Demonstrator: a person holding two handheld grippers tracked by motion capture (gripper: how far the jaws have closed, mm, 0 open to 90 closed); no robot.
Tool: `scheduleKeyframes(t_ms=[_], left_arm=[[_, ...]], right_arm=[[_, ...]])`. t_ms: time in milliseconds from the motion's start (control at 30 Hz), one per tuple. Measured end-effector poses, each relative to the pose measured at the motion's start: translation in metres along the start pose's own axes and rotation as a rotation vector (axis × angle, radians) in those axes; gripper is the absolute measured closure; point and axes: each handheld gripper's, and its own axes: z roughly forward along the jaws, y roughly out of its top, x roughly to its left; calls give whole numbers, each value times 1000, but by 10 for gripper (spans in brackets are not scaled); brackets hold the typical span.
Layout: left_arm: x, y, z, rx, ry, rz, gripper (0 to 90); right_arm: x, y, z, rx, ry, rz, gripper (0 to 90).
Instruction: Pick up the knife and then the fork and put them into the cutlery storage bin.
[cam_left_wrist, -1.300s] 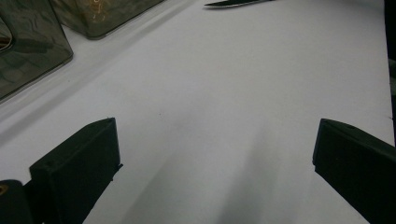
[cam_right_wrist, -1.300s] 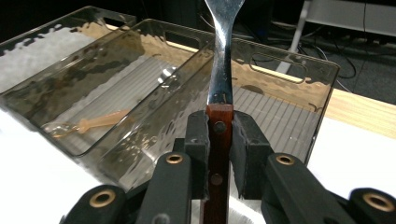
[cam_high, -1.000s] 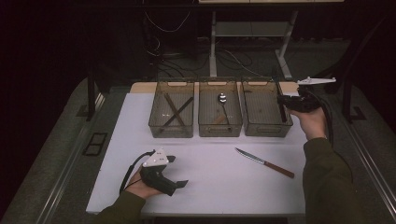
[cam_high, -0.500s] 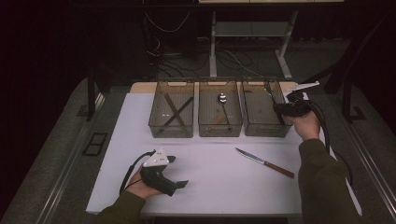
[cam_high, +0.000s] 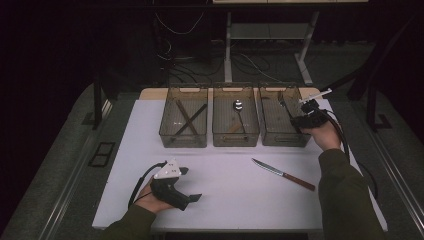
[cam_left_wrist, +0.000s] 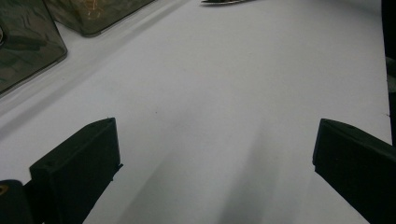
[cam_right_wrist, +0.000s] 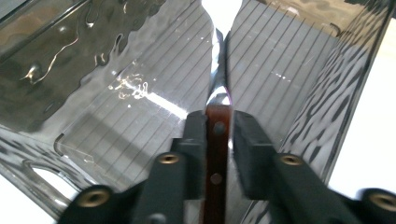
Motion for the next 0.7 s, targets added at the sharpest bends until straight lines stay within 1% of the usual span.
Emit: scheduleKeyframes(t_ms=[100, 167, 267, 300, 333, 500, 633, 700], left_arm=[[0, 0, 0, 1, 1, 2, 4], [0, 0, 0, 2, 1, 2, 4], [0, 0, 0, 1, 3, -1, 4], [0, 0, 0, 1, 3, -2, 4], [0, 0, 0, -1, 3, -5, 4], [-1, 0, 0, -3, 4, -7, 4], [-1, 0, 0, -2, 6, -8, 4], [-1, 0, 0, -2, 5, -6, 4]], right_arm=[[-1, 1, -3, -22, 9, 19, 612], [-1, 1, -7, -38, 26, 30, 590], [-1, 1, -13, -57, 37, 33, 537], [-1, 1, -16, -65, 46, 39, 513], [0, 1, -19, -77, 51, 35, 493], [2, -1, -41, -117, 79, 51, 439], [9, -7, -58, -154, 121, 41, 386], [14, -11, -65, -165, 134, 23, 373]])
